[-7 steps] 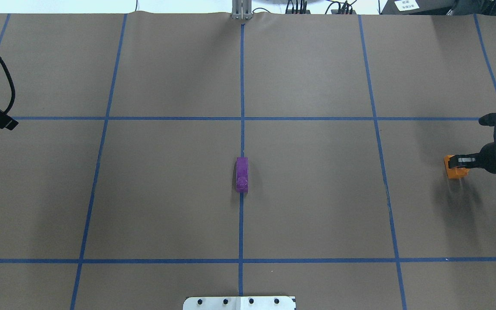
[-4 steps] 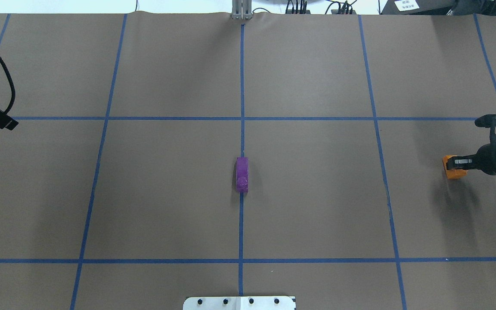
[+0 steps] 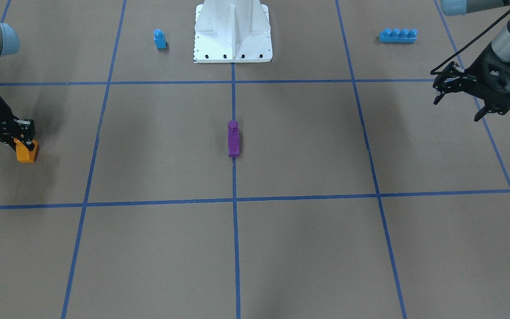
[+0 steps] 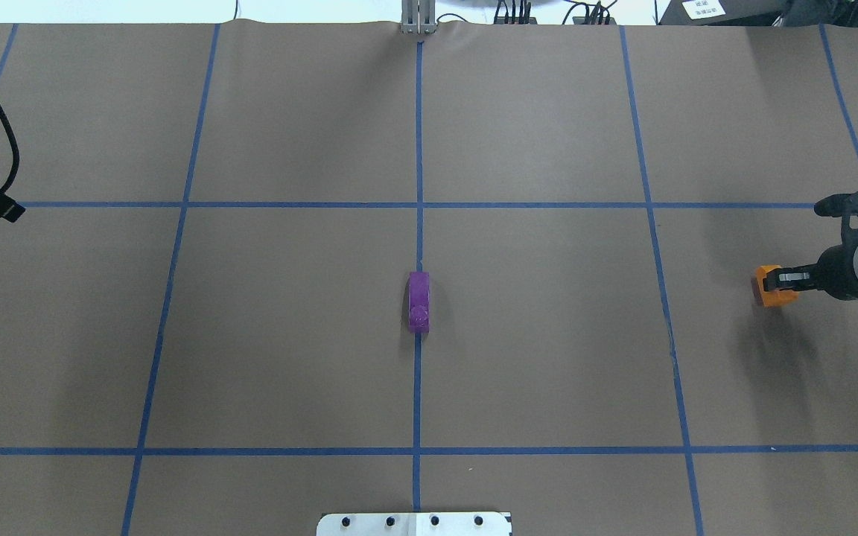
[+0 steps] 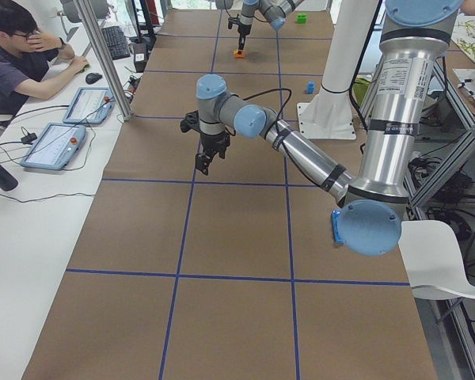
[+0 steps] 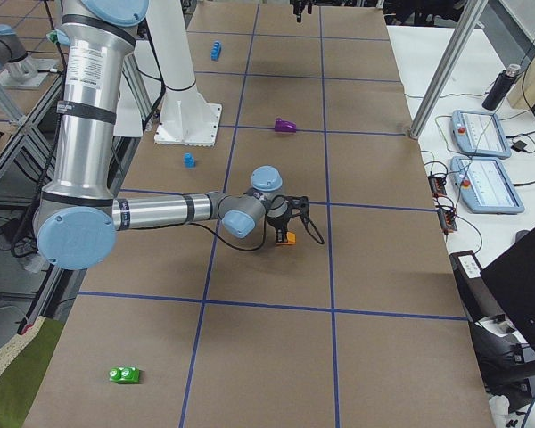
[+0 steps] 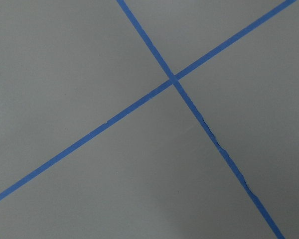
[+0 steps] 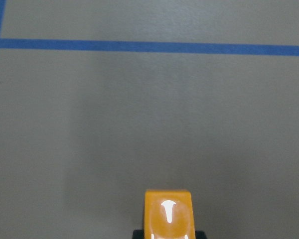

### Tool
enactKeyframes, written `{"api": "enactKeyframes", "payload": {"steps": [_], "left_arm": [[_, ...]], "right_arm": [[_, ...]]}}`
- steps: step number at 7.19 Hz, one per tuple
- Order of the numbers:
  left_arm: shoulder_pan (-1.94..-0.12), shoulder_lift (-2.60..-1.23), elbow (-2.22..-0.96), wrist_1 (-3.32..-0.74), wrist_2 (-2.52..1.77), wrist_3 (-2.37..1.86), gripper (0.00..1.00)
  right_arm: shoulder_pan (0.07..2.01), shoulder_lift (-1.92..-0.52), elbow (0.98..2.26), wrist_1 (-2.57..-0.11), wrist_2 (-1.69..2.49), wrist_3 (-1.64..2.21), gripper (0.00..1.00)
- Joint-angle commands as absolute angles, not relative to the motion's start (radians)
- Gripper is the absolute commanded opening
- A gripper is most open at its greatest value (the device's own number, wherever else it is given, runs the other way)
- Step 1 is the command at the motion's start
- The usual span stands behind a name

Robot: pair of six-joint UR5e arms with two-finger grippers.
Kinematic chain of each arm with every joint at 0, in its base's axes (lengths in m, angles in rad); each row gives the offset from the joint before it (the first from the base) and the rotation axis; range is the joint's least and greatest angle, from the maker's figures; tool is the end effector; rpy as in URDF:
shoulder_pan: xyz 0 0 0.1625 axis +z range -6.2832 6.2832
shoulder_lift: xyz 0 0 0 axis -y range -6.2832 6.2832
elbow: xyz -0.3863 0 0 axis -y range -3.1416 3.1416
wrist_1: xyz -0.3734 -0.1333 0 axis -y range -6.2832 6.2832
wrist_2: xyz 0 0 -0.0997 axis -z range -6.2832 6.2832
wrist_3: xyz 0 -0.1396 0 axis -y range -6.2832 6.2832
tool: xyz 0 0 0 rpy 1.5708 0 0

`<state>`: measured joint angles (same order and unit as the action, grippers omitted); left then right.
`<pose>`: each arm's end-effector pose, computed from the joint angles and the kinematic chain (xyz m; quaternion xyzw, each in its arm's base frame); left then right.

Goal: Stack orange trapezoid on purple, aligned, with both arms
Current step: 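Lower the right gripper onto the orange block and close on it, then carry the orange block with the right gripper over the purple block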

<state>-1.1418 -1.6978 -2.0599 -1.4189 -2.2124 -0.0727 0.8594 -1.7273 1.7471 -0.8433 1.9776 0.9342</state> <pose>0.1598 -0.4689 0.3853 0.1353 0.3515 0.2350 0.8961 -0.2499 -0.4095 0.5630 0.1053 -0.3900 0.0281 0.9144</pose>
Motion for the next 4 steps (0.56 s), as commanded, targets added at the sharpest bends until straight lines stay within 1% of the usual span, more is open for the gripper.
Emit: {"api": "enactKeyframes", "payload": {"steps": [1,2,3,4], "left_arm": [[-1.204,-1.64,-2.045,-1.419,-2.203,-0.086,1.0],[-1.247,-1.62,-2.005,-1.431,-2.209,-0.089,1.0],[-1.305,-1.609,-1.993,-1.468,-2.215,-0.062,1.0],[-1.357,-1.591,-1.956,-1.479,-2.233,0.048,1.0]], "right_arm": [[0.862,-1.621,1.852,-1.019,2.012,0.934,0.0],[0.862,-1.542,1.911,-1.164,2.01,0.937,0.0],[0.858,-1.448,1.946,-1.306,2.01,0.948,0.0],[0.829,-1.328,1.953,-1.441,2.011,0.95,0.0]]}}
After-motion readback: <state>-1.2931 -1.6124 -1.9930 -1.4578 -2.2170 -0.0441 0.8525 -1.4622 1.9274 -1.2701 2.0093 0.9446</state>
